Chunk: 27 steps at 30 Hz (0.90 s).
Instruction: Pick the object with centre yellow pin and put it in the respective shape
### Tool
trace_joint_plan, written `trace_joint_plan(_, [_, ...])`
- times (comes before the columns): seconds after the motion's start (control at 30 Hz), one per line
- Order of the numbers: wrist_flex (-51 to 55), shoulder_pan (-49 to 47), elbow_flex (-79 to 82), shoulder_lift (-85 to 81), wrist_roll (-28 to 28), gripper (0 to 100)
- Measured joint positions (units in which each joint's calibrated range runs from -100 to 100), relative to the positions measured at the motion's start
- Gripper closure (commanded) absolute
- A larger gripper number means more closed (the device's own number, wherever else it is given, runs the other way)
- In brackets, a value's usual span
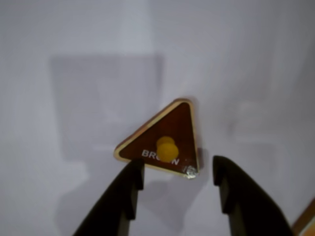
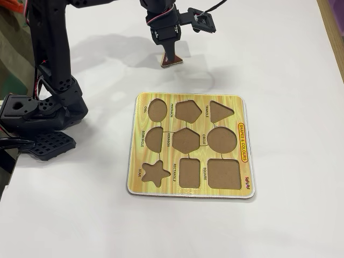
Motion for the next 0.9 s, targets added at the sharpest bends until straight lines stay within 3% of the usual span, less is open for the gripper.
trace_joint_plan(0.47, [-8.23,0.19,0.63,4.47,0.00,82])
trace_joint_plan(0.9, [-3.94,0.19,1.44,2.75,0.52,82])
